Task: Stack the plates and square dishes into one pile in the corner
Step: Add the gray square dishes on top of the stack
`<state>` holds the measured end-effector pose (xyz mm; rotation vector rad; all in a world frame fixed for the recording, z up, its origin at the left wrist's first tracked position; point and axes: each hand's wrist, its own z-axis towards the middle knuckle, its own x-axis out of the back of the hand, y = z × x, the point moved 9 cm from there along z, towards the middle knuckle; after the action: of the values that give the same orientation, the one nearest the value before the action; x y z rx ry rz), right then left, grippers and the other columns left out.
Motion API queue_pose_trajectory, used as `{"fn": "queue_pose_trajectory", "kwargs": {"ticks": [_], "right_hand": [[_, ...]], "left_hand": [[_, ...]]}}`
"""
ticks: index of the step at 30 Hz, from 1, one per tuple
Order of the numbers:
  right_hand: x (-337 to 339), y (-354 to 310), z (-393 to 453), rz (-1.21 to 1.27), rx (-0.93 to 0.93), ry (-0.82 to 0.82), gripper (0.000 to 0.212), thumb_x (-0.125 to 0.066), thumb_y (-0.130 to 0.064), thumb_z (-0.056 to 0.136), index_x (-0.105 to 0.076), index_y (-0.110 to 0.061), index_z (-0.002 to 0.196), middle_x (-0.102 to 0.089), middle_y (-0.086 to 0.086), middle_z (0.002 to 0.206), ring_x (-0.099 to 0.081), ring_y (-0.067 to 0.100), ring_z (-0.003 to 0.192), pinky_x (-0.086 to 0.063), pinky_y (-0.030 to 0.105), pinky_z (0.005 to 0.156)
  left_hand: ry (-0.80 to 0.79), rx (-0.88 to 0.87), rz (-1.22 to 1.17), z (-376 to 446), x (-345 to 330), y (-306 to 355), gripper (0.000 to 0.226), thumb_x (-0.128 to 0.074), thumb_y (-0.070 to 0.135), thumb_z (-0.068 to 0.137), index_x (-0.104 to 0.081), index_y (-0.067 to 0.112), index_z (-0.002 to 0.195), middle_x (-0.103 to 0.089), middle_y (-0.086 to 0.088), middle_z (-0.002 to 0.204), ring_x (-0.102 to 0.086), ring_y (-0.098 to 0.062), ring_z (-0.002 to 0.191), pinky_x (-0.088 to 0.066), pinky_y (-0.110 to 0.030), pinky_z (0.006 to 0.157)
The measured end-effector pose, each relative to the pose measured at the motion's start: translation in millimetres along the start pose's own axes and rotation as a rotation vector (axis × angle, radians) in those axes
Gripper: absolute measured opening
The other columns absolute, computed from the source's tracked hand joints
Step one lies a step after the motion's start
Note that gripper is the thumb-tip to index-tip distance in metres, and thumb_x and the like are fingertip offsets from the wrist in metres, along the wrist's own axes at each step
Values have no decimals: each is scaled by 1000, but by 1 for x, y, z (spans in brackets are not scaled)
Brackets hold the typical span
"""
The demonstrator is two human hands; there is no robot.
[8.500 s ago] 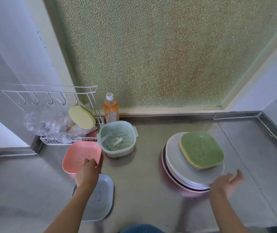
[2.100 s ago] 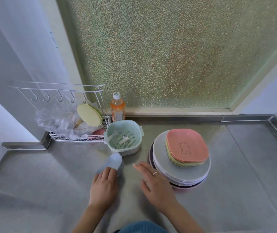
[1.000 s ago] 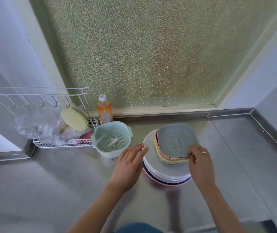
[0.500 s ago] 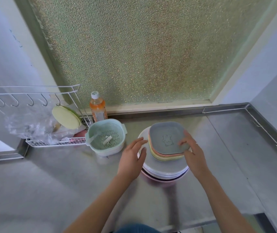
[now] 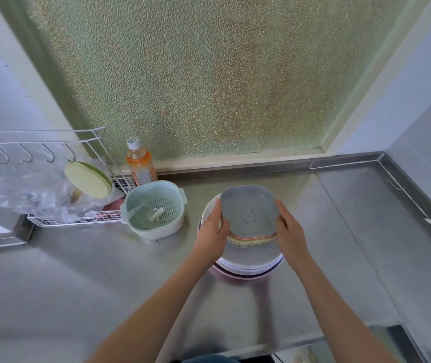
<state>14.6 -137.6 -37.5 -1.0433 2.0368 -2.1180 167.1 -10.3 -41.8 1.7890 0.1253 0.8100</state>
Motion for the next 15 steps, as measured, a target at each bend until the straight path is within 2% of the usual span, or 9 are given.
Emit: {"fn": "queue_pose_trajectory", "kwargs": {"ticks": [2,5,8,11,13,15], "right_hand": [[7,11,-2,108,-49,37,45,-32,-19,101,-29,-25,146,-32,-10,149,-31,7,135,-23,20,108],[14,39,-9,123,-152,48,48,-30,-25,102,-18,-25,148,-22,-9,154,-23,10,140,-17,21,107],[1,66,-18,81,-252,-53,51,-33,-28,101,-15,-27,148,-34,-9,146,-34,16,133,-23,29,106],[-8,75,-19,95,-224,-113,49,-41,-29,98,-24,-33,144,-45,-10,137,-45,17,125,-35,33,102],[-9,77,-16,90,-222,-134,51,-45,-28,96,-25,-32,143,-47,-8,135,-47,17,122,-38,35,100],[-9,76,-13,95,-213,-168,51,-46,-24,96,-25,-29,142,-45,-9,134,-46,15,120,-37,32,99]], "left_hand": [[40,47,-47,-3,5,-12,52,-33,25,100,-17,23,149,-27,4,154,-26,-16,142,-19,-24,113],[166,178,-129,-17,17,-43,54,-36,29,100,-16,21,150,-24,3,156,-24,-16,143,-19,-32,118],[209,300,-191,-27,16,-70,57,-39,32,99,-16,19,150,-19,4,157,-18,-14,145,-15,-33,119],[137,373,-238,-27,-3,-84,62,-48,41,90,-28,23,146,-35,2,151,-32,-20,140,-23,-43,117],[155,395,-292,-21,-17,-108,70,-52,55,72,-41,31,138,-54,1,136,-50,-23,126,-37,-49,108],[186,422,-318,-17,-22,-121,74,-52,57,65,-46,29,134,-61,-1,127,-56,-25,117,-42,-50,103]]}}
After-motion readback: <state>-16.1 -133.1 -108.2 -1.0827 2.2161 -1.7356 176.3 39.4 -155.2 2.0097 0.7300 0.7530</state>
